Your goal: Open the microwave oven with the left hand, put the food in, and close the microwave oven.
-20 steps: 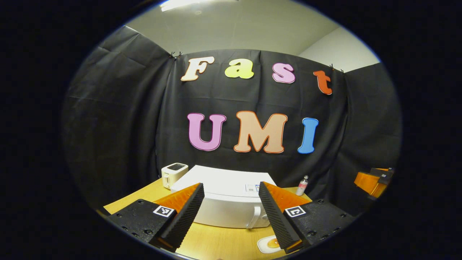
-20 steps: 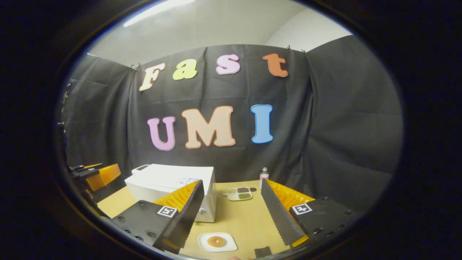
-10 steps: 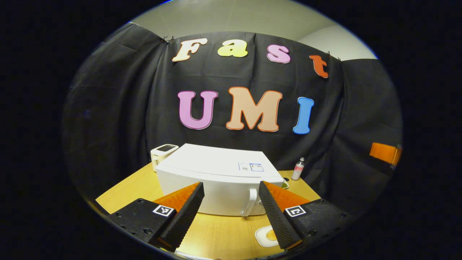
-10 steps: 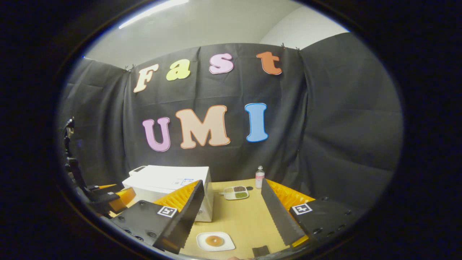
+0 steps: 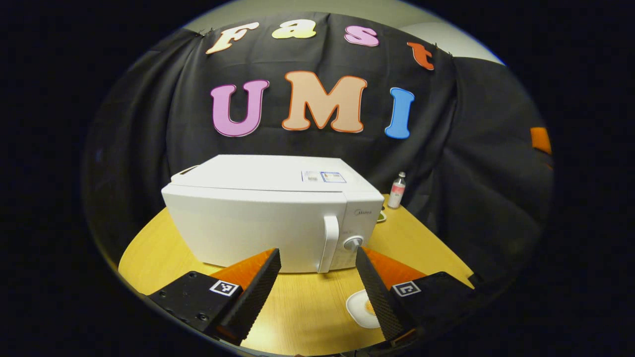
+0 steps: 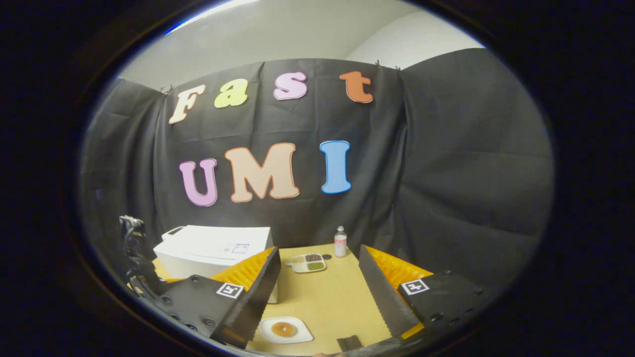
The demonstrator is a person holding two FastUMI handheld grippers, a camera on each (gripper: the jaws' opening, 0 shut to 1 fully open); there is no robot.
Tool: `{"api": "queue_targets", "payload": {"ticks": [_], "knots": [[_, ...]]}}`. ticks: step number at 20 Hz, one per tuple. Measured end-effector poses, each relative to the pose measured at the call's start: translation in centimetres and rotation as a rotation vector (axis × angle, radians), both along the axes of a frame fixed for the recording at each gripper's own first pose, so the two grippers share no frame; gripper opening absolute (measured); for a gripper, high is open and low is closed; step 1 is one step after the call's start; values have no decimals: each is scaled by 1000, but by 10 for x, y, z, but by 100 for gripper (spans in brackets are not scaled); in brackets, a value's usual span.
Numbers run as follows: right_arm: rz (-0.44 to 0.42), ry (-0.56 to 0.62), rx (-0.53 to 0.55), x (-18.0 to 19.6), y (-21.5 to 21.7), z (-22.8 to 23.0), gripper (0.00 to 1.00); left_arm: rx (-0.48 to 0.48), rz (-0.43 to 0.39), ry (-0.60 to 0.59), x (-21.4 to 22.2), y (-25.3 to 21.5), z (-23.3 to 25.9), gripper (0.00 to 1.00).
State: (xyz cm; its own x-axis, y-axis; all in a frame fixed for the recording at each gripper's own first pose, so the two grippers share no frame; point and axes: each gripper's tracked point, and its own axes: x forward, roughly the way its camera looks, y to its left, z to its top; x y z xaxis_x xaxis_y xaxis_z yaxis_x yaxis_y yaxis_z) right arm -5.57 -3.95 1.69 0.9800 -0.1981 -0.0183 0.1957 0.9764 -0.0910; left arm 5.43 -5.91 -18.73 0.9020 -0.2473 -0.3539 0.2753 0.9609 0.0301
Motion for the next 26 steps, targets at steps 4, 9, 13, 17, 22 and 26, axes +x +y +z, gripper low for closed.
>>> {"api": "queue_targets", "payload": {"ticks": [4, 9, 13, 17, 22, 26], "knots": [[-28, 7, 4, 1, -2, -3, 92, 22, -10, 102, 20, -7, -42, 97], [-46, 18, 1, 3, -4, -6, 92, 42, -13, 169, 52, -16, -84, 97], [-67, 16, 2, 3, -8, -7, 92, 59, -22, 203, 64, -19, -105, 93], [-85, 28, 4, -2, -13, -13, 92, 73, -16, 206, 77, -21, -113, 77], [-81, 42, 8, -4, -13, -18, 92, 91, 11, 216, 89, -22, -121, 73], [-70, 58, 3, -2, -12, -24, 92, 82, 22, 232, 91, -24, -126, 59]]}}
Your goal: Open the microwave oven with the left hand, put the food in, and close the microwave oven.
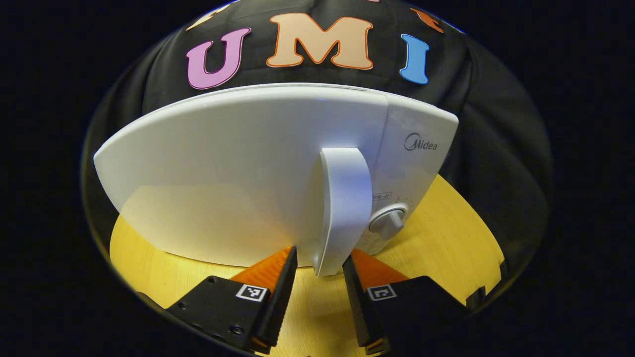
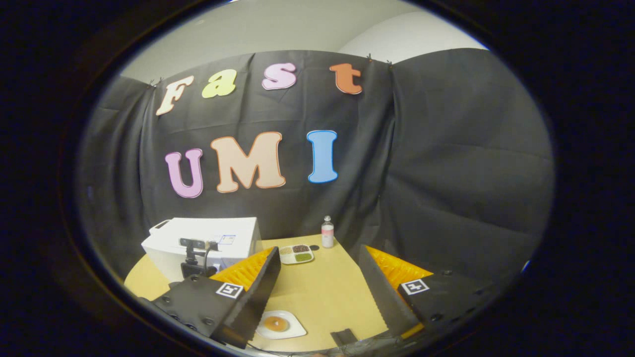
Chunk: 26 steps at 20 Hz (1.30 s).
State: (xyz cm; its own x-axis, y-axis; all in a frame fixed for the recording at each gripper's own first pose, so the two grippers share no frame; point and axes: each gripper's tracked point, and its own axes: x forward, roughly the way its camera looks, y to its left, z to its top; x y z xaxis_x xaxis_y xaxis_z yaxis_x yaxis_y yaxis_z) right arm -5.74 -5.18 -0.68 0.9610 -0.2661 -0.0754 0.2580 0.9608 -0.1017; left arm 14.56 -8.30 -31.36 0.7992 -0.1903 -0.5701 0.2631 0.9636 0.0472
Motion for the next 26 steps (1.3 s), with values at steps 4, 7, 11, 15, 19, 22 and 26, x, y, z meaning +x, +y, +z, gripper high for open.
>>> {"api": "queue_targets", "payload": {"ticks": [4, 7, 11, 15, 19, 22, 26], "knots": [[22, 11, -1, 4, 4, -3, 92, 38, -21, 2, 1, -9, -4, 32], [31, 20, 17, 7, 7, -8, 92, 58, -15, 9, -1, -10, -3, 30], [47, 36, 32, 9, 11, -18, 92, 59, -6, 14, -3, -10, -3, 20], [55, 43, 38, 8, 14, -21, 92, 50, 1, 13, -5, -9, -1, 13], [57, 48, 38, 6, 15, -25, 92, 38, 10, 10, -5, -9, -1, 8], [67, 57, 36, 7, 17, -28, 92, 25, 23, 20, -6, -8, 0, 4], [75, 55, 50, 11, 17, -29, 92, -9, 68, 24, -7, -7, 2, 4]]}}
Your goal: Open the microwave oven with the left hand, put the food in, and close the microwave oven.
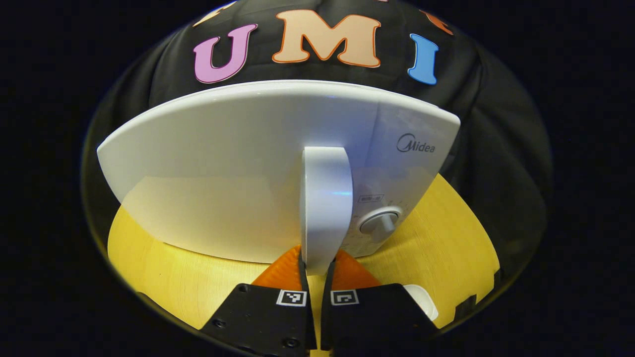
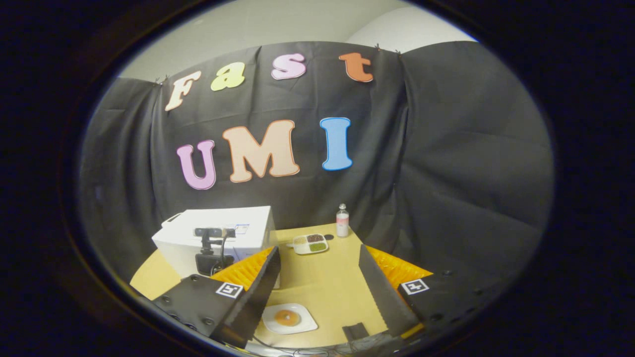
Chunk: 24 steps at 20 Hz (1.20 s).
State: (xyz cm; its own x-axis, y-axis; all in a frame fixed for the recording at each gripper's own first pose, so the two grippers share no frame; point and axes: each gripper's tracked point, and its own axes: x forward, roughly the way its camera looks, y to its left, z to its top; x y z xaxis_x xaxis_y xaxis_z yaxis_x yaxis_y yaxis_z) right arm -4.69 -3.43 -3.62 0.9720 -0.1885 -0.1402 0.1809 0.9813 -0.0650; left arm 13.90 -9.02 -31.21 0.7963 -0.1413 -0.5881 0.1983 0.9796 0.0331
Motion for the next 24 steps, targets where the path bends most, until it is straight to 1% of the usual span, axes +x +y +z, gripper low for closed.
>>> {"api": "queue_targets", "payload": {"ticks": [1, 2, 4, 5, 8, 9, 10, 13, 15, 17, 19, 20, 21, 22, 23, 24], "knots": [[5, 3, 7, 1, 1, -1, 92, 4, 7, 19, -5, 1, -3, 2], [6, 6, 9, 4, 0, -3, 92, -9, 19, 32, -19, 4, -5, 1], [10, 7, 7, 8, -2, -3, 92, -12, -2, 5, -44, 12, -1, 2], [18, 6, 10, 11, -1, -2, 92, -9, -13, 5, -59, 18, -2, 2], [53, 11, 5, 19, 2, -4, 92, -6, -32, 15, -84, 30, -2, 3], [66, 19, 0, 21, 5, -7, 99, 4, -40, 15, -92, 34, -2, 5], [79, 22, -4, 22, 8, -8, 92, 11, -44, 20, -98, 38, -2, 7], [116, 28, -2, 24, 18, -10, 92, 16, -34, 34, -114, 49, -2, 12], [135, 36, -2, 23, 25, -13, 92, -19, -9, 45, -125, 58, 0, 18], [151, 49, -8, 22, 31, -20, 92, -88, 34, 60, -135, 67, 5, 25], [165, 60, -10, 21, 38, -24, 92, -126, 58, 63, -143, 77, 9, 34], [173, 64, -8, 20, 42, -26, 92, -131, 65, 63, -148, 84, 12, 42], [181, 66, -5, 20, 47, -27, 92, -126, 69, 57, -152, 90, 14, 45], [190, 69, -4, 19, 51, -29, 99, -119, 71, 53, -156, 97, 16, 52], [197, 72, -5, 19, 55, -31, 99, -112, 76, 48, -159, 104, 18, 55], [204, 75, -6, 19, 60, -33, 99, -103, 84, 44, -164, 112, 21, 68]]}}
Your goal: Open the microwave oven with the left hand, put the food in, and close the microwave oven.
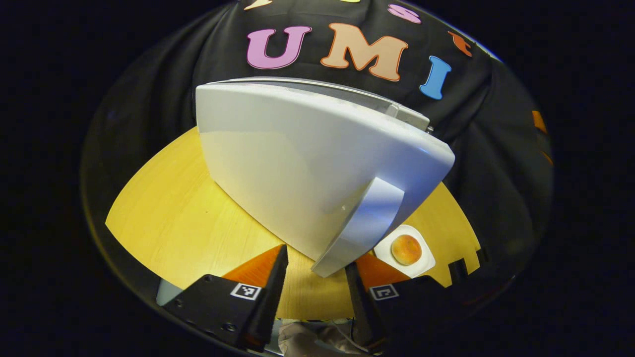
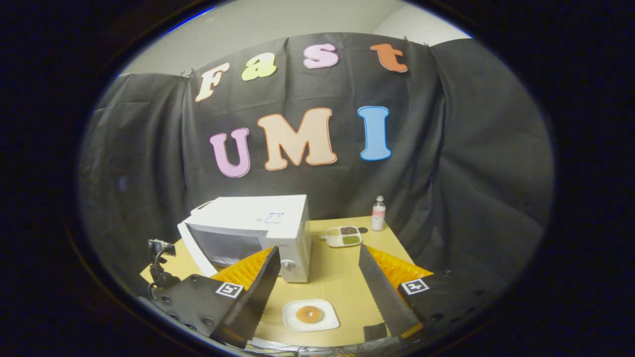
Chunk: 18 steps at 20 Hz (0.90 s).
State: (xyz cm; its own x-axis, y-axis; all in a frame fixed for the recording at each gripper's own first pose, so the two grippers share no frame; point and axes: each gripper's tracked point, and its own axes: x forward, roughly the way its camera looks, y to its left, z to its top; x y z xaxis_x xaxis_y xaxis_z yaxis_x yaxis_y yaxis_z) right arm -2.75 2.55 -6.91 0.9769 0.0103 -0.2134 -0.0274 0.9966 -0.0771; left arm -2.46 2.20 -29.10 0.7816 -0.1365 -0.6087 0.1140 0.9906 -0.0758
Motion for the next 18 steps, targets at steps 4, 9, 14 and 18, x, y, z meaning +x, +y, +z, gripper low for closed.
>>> {"api": "queue_targets", "payload": {"ticks": [4, 9, 14, 18], "knots": [[22, 25, -9, -3, 15, -11, 99, -16, 46, -6, -18, 32, 10, 98], [49, 64, -12, -8, 34, -29, 99, 20, 85, -13, -43, 71, 23, 99], [73, 110, 3, -9, 59, -52, 92, 22, 151, -26, -65, 119, 42, 99], [97, 149, -10, -7, 77, -73, 92, 15, 209, -37, -82, 165, 49, 98]]}}
